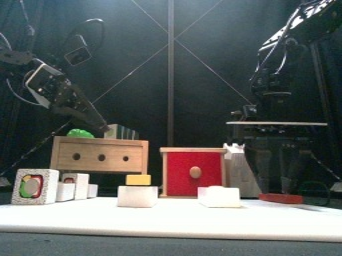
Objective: Grab salmon
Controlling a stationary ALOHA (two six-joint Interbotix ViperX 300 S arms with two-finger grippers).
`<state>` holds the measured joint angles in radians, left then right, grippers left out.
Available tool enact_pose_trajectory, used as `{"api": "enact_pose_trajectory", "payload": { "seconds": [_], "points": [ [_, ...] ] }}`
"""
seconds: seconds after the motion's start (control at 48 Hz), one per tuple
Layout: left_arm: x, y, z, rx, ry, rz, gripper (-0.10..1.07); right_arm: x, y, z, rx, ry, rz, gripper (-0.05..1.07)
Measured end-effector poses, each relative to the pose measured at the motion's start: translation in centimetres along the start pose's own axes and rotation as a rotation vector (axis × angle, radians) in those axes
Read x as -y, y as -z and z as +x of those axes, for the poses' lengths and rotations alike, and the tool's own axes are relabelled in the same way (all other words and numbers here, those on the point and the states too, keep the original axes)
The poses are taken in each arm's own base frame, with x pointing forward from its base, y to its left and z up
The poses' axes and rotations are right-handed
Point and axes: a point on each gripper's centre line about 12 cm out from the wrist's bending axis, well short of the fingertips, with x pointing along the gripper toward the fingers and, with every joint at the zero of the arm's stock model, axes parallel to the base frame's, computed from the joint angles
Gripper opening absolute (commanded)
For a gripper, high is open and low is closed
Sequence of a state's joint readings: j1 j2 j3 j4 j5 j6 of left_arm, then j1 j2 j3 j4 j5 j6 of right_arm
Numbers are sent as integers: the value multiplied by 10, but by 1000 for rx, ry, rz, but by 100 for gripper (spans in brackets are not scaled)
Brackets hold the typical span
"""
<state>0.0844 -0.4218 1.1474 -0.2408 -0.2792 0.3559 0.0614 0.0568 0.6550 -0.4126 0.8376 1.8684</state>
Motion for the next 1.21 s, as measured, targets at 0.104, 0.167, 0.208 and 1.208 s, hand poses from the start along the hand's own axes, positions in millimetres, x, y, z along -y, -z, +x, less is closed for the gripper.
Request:
{"api": "enact_pose_trajectory", "payload": {
  "seconds": [0.104,0.167,0.208,1.208],
  "points": [
    [0,1,0,-2,-1,-1,87,1,2,3,-17,-20,4,78],
    [0,1,0,-3,-1,0,87,2,4,6,-27,-27,6,77],
    [0,1,0,-2,-1,-1,87,4,5,7,-32,-26,7,77],
    [0,2,0,-6,1,0,87,-21,5,-22,5,-27,0,63]
  ]
}}
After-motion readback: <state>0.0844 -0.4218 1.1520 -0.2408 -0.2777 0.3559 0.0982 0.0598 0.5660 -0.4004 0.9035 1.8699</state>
